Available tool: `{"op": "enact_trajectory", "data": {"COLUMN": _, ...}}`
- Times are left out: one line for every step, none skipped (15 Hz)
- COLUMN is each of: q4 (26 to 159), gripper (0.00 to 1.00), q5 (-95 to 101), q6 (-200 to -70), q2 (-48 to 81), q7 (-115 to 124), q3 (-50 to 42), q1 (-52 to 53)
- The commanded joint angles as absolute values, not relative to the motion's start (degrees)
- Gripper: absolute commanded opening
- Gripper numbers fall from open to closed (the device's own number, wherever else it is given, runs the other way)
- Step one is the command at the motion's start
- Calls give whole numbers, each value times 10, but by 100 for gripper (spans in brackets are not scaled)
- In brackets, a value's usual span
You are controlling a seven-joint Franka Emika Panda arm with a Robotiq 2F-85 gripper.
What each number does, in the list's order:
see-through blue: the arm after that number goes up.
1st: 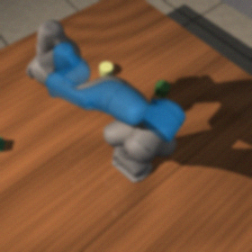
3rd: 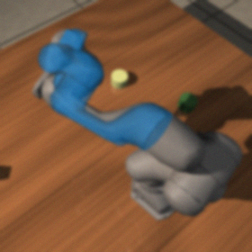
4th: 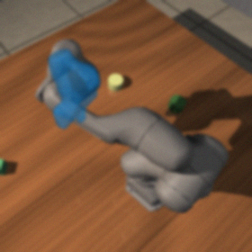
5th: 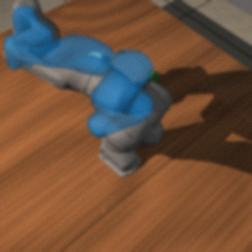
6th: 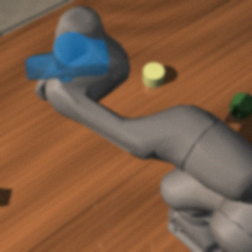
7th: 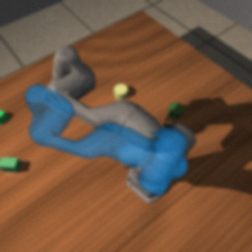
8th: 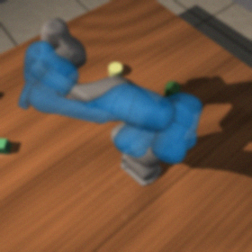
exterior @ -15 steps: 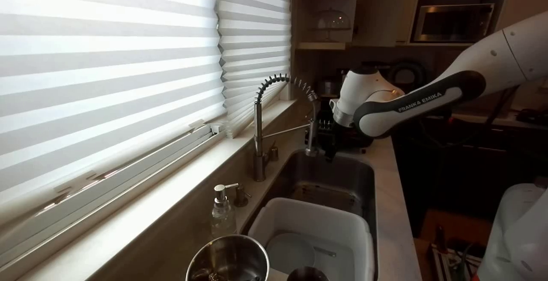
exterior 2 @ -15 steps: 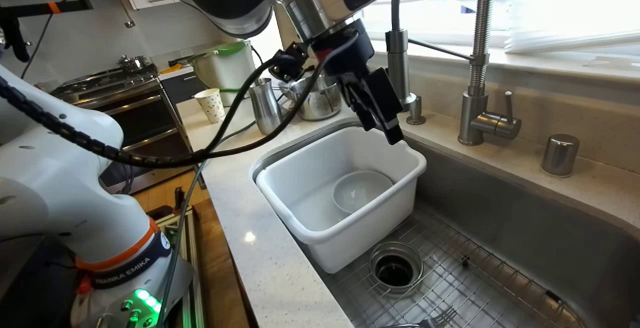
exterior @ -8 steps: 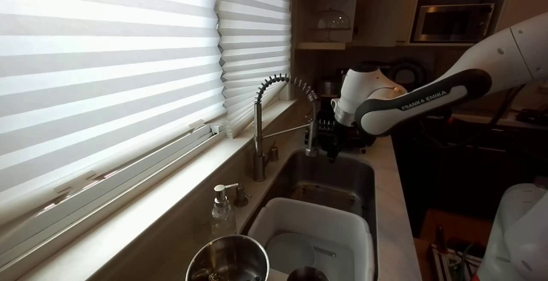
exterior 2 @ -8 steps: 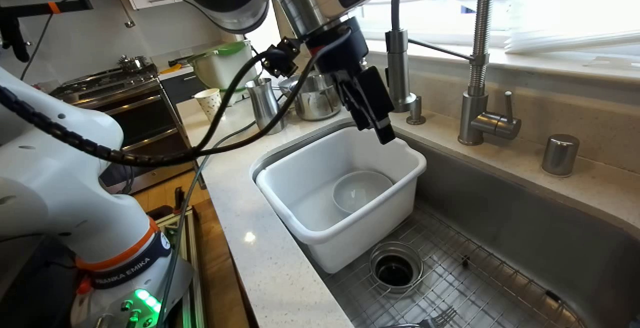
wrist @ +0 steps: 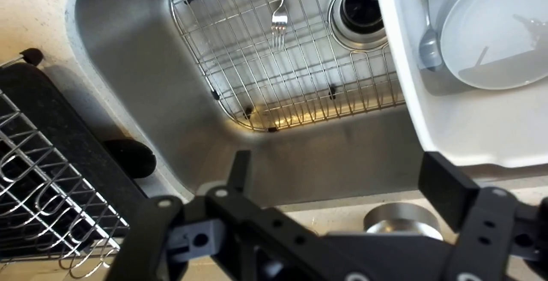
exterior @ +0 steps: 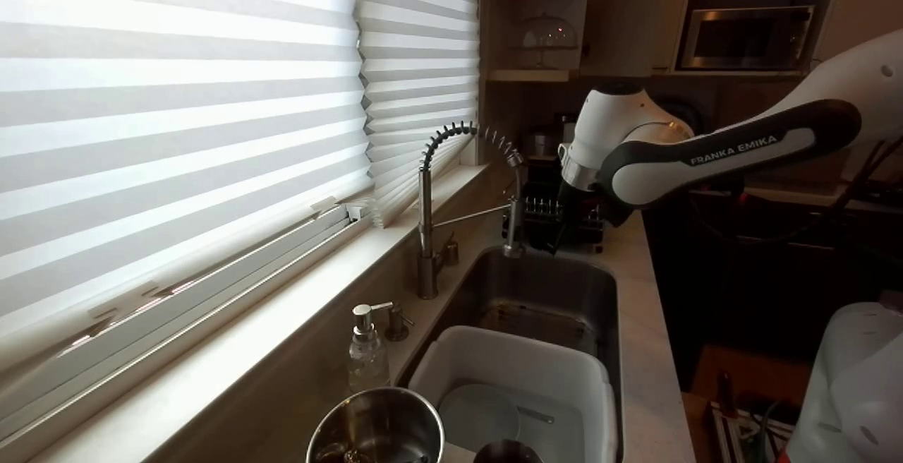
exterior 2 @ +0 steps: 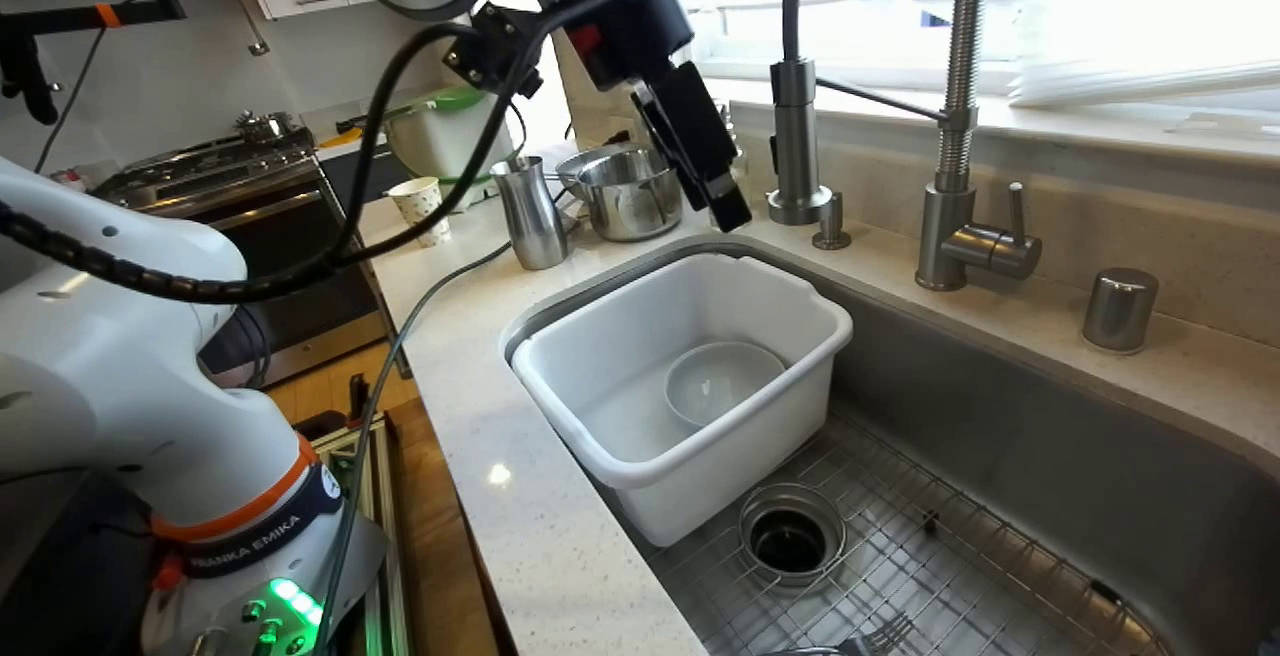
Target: Turn the faucet to the left then turn it on
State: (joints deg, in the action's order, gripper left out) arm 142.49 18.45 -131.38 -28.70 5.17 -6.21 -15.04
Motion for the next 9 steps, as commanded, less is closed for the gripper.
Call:
{"op": "enact_trajectory", "data": {"q4": 1431, "gripper": 100, "q5": 155, "q6": -1330, "q2": -306, "q7": 49, "q3": -75, "q1": -141}}
{"op": "enact_trajectory", "data": {"q4": 1429, "gripper": 100, "q5": 145, "q6": -1331, "q2": -305, "q7": 39, "q3": -80, "q1": -136}}
{"op": "enact_trajectory", "data": {"q4": 1427, "gripper": 100, "q5": 129, "q6": -1333, "q2": -301, "q7": 25, "q3": -86, "q1": -129}}
{"op": "enact_trajectory", "data": {"q4": 1426, "gripper": 100, "q5": 115, "q6": -1335, "q2": -298, "q7": 11, "q3": -91, "q1": -122}}
{"op": "enact_trajectory", "data": {"q4": 1425, "gripper": 100, "q5": 93, "q6": -1337, "q2": -295, "q7": -11, "q3": -100, "q1": -110}}
{"op": "enact_trajectory", "data": {"q4": 1425, "gripper": 100, "q5": 77, "q6": -1338, "q2": -294, "q7": -26, "q3": -104, "q1": -103}}
{"op": "enact_trajectory", "data": {"q4": 1424, "gripper": 100, "q5": 65, "q6": -1349, "q2": -289, "q7": -51, "q3": -109, "q1": -92}}
{"op": "enact_trajectory", "data": {"q4": 1424, "gripper": 100, "q5": 61, "q6": -1361, "q2": -285, "q7": -67, "q3": -110, "q1": -88}}
{"op": "enact_trajectory", "data": {"q4": 1422, "gripper": 100, "q5": 66, "q6": -1372, "q2": -279, "q7": -78, "q3": -108, "q1": -87}}
